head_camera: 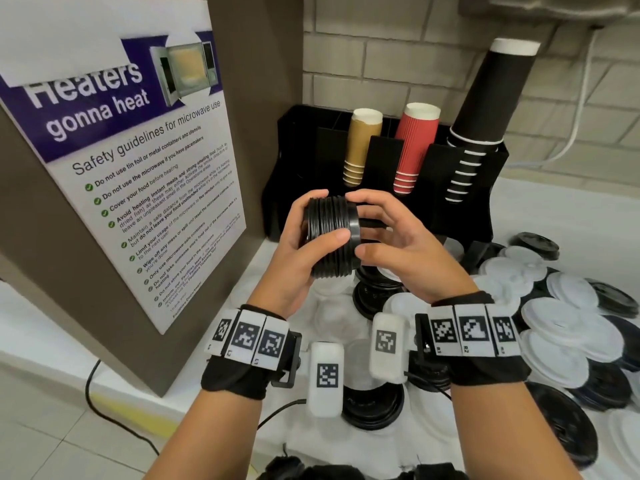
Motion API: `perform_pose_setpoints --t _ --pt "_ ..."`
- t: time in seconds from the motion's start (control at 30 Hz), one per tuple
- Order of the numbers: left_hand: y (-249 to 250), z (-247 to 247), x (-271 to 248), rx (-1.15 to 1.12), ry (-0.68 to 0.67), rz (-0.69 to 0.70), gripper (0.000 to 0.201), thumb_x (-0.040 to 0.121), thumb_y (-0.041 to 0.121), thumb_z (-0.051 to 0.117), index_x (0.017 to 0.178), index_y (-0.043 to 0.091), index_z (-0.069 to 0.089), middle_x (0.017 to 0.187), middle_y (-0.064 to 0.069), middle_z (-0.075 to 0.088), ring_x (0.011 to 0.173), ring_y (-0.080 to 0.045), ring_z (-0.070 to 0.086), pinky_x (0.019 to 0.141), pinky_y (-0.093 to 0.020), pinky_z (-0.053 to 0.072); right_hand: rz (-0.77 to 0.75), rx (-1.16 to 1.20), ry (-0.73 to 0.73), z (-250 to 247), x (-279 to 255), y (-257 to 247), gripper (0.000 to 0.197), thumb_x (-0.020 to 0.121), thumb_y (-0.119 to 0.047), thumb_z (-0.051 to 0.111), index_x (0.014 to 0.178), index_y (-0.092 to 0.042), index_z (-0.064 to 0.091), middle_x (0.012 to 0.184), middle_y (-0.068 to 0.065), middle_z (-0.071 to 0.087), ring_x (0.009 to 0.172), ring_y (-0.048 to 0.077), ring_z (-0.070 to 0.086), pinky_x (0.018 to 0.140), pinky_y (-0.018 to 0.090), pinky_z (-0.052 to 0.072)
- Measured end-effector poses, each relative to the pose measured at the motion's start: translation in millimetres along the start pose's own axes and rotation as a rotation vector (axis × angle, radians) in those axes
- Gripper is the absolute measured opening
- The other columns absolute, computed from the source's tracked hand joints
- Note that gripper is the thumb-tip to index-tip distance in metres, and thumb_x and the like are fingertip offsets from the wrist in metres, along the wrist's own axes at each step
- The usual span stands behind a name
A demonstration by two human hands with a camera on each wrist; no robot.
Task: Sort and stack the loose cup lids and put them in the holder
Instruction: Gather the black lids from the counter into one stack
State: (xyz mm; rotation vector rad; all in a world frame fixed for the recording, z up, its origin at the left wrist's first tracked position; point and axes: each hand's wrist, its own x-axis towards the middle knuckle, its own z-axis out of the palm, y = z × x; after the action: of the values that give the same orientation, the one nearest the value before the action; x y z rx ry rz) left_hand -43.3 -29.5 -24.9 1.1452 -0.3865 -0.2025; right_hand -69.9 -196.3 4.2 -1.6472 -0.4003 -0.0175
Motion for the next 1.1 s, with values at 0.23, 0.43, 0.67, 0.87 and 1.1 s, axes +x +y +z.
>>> perform_pose_setpoints --t 0.23,0.43,0.67,0.87,1.1 --pt "-4.1 13.3 -0.4 -0.104 0.120 0.005 0.059 0.078 0.034 0.067 0.132 0.028 0.045 0.119 -0.005 0.061 0.104 -0.024 0.063 0.079 -0.042 0.057 0.036 0.011 0.044 -3.0 -1.6 -0.5 0.054 0.075 -0.021 0.076 0.119 -0.041 0.051 0.116 0.000 0.058 0.100 0.021 0.065 0.072 0.031 0.055" --pt "-7.8 10.4 1.3 -0.233 0.118 -0.137 0.075 0.073 0.034 0.070 0.139 0.011 0.045 0.131 -0.018 0.060 0.116 -0.030 0.062 0.092 -0.047 0.054 0.060 -0.231 0.030 -1.7 8.5 -16.5 0.036 0.076 -0.037 0.070 0.104 -0.016 0.059 0.108 0.005 0.060 0.089 0.018 0.066 0.074 0.033 0.058" --pt "-4.4 -4.3 4.2 -0.456 0.208 -0.143 0.050 0.073 0.034 0.063 0.116 0.010 0.055 0.103 -0.011 0.067 0.085 -0.021 0.070 0.071 -0.037 0.058 0.345 -1.068 -0.332 -24.1 58.5 6.1 0.034 0.095 -0.032 0.055 0.121 -0.012 0.062 0.123 0.002 0.061 0.116 0.019 0.055 0.097 0.025 0.042" --pt "-11.3 -11.4 0.8 -0.454 0.193 -0.157 0.040 0.074 0.035 0.065 0.106 0.012 0.062 0.100 -0.010 0.070 0.086 -0.022 0.071 0.073 -0.037 0.057 0.590 -1.614 -0.632 -26.0 73.8 62.9 0.075 0.074 -0.043 0.067 0.141 -0.031 0.036 0.125 -0.004 0.055 0.107 0.018 0.047 0.057 0.022 0.031" --pt "-11.8 -19.5 -4.0 -0.446 0.194 -0.155 0.049 0.065 0.039 0.073 0.106 0.014 0.061 0.097 -0.008 0.072 0.089 -0.024 0.070 0.075 -0.039 0.057 0.591 -1.744 -0.681 -28.2 77.8 82.0 0.078 0.061 -0.038 0.072 0.130 -0.044 0.036 0.098 -0.008 0.040 0.101 0.023 0.044 0.052 0.023 0.015"
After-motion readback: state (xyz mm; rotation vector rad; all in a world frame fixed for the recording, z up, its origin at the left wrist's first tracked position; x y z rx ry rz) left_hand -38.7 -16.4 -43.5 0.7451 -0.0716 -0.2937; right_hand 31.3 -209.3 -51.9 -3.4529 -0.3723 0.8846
